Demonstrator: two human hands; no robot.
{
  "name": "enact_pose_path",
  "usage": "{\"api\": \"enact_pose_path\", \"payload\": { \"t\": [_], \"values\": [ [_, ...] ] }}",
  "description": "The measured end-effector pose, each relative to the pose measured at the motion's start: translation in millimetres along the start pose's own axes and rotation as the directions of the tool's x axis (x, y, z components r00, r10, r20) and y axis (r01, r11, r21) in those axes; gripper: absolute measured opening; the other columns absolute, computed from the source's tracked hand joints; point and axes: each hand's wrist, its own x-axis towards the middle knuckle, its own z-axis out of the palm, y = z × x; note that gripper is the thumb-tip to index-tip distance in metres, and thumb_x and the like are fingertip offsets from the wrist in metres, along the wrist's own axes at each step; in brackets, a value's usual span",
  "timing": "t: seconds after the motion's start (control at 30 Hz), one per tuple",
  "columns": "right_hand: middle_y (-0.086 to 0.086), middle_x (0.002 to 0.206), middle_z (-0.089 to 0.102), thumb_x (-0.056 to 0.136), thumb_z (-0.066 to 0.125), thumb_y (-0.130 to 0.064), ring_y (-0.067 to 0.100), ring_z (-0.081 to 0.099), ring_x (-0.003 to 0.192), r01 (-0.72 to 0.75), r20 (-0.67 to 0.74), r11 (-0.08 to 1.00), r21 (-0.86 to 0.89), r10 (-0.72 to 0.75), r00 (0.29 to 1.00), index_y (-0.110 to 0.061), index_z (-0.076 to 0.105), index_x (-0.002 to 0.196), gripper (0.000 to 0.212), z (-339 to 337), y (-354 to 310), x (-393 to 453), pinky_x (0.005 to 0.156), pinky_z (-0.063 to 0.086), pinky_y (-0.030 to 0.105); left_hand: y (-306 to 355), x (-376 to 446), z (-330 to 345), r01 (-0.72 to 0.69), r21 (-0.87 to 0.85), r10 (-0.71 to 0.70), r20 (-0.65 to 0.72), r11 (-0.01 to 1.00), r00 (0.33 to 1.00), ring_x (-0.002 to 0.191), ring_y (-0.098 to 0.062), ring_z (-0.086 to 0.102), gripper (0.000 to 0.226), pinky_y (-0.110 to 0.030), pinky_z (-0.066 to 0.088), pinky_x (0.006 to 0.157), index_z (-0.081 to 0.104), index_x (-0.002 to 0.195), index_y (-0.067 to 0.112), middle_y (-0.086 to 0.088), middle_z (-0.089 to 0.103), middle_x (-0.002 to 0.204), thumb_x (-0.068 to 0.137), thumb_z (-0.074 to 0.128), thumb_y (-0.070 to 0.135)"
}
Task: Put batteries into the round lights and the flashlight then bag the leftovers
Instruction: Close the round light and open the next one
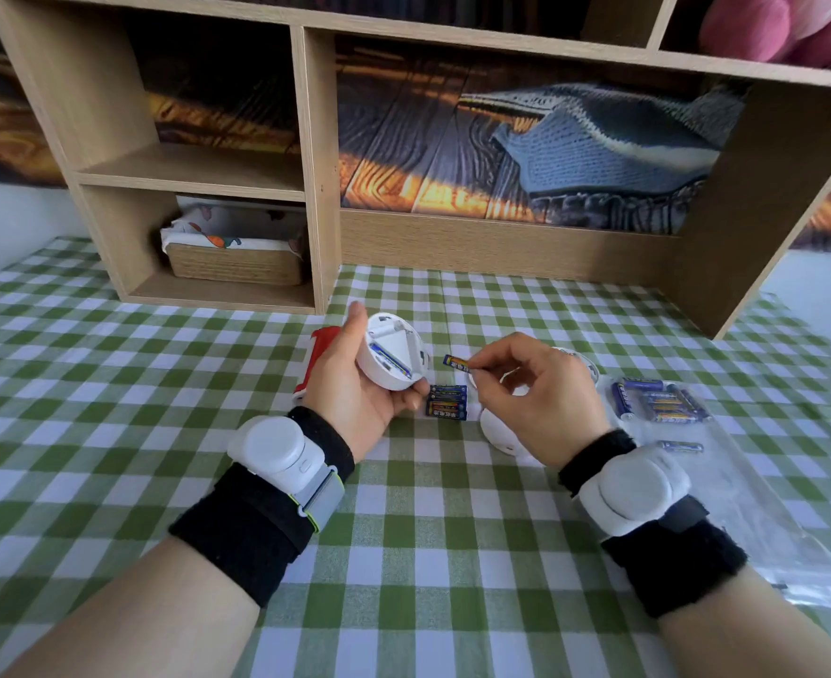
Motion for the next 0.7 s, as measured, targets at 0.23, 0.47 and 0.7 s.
{"api": "enact_pose_path", "payload": {
  "t": [0.23,0.47,0.7],
  "values": [
    [-0.013,0.082,0.068,0.082,0.073,-0.015,0.005,0.059,0.076,0.07,0.259,0.991,-0.114,-0.039,0.965,-0.029,0.068,0.08,0.014,3.9,1.2,-7.9,0.066,0.046,0.012,4.8,-1.4,-3.4,-0.015,-0.074,0.013,-0.032,0.997,0.999,0.06,-0.032,0.064,0.057,-0.03,0.046,0.053,0.059,0.113,0.003,-0.02,0.071,0.081,0.102,0.029,0.05],
    [-0.015,0.085,0.063,0.081,0.075,-0.014,0.001,0.057,0.082,0.152,0.348,0.967,-0.202,-0.074,0.935,-0.024,0.07,0.085,0.012,8.1,3.5,-8.1,0.071,0.042,0.006,4.0,-1.1,-3.0,0.002,-0.085,-0.003,-0.012,0.996,1.0,0.064,-0.032,0.066,0.059,-0.031,0.048,0.055,0.058,0.118,0.002,-0.025,0.066,0.096,0.102,0.027,0.051],
    [-0.018,0.08,0.058,0.081,0.075,-0.013,-0.006,0.054,0.081,0.144,0.344,0.969,-0.202,-0.068,0.936,-0.024,0.07,0.083,0.012,7.8,4.3,-7.0,0.068,0.04,0.004,3.8,-2.7,-1.6,0.022,-0.061,-0.021,0.019,0.998,1.0,0.064,-0.032,0.062,0.062,-0.03,0.046,0.052,0.06,0.112,0.003,-0.026,0.063,0.099,0.102,0.025,0.053]
  ]
}}
